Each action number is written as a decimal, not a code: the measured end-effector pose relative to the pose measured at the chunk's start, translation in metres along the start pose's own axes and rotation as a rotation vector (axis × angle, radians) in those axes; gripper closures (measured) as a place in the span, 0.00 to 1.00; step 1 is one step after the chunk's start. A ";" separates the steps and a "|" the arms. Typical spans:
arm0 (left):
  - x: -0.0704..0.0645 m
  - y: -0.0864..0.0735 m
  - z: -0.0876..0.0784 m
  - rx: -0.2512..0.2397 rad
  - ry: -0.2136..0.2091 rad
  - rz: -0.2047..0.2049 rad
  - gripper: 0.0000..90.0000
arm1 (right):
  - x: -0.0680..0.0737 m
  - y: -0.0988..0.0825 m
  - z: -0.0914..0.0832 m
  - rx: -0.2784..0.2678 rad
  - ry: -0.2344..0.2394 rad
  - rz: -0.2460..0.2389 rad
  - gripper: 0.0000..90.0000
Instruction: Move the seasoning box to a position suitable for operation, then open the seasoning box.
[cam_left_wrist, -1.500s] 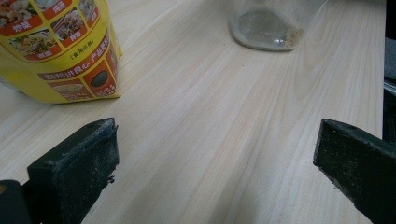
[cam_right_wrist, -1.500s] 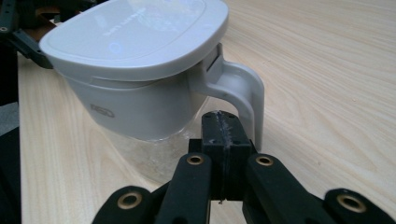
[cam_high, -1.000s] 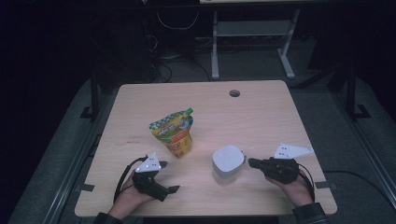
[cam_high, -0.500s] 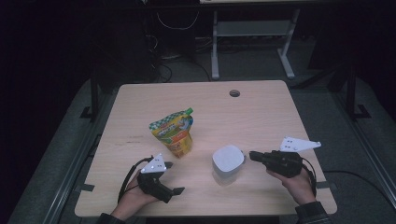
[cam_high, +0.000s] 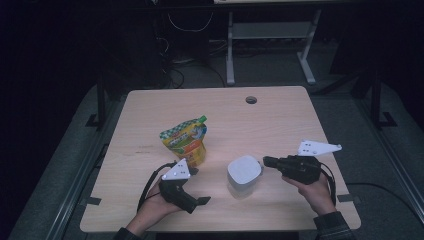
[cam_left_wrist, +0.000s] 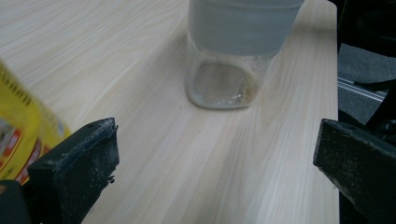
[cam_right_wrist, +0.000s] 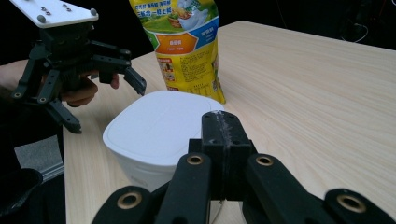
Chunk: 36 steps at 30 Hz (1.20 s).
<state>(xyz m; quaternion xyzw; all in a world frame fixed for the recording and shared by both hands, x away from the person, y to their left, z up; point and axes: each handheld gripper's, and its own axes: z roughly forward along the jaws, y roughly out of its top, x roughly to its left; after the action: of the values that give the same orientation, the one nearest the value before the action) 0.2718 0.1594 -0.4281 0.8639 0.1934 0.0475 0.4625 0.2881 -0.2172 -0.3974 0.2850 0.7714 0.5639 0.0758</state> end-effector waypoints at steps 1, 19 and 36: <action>0.000 0.002 0.001 0.002 -0.003 0.007 0.00 | 0.000 0.001 0.001 -0.001 0.003 0.000 1.00; -0.001 0.025 0.025 -0.046 -0.029 0.035 0.00 | 0.002 0.015 0.017 -0.001 0.014 -0.043 1.00; -0.008 0.046 0.053 -0.062 -0.062 0.065 0.06 | 0.002 0.018 0.017 -0.026 -0.003 -0.065 1.00</action>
<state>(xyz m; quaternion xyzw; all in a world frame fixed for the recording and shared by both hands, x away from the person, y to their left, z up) 0.2914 0.0922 -0.4192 0.8561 0.1493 0.0419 0.4931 0.3003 -0.1985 -0.3864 0.2597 0.7726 0.5709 0.0988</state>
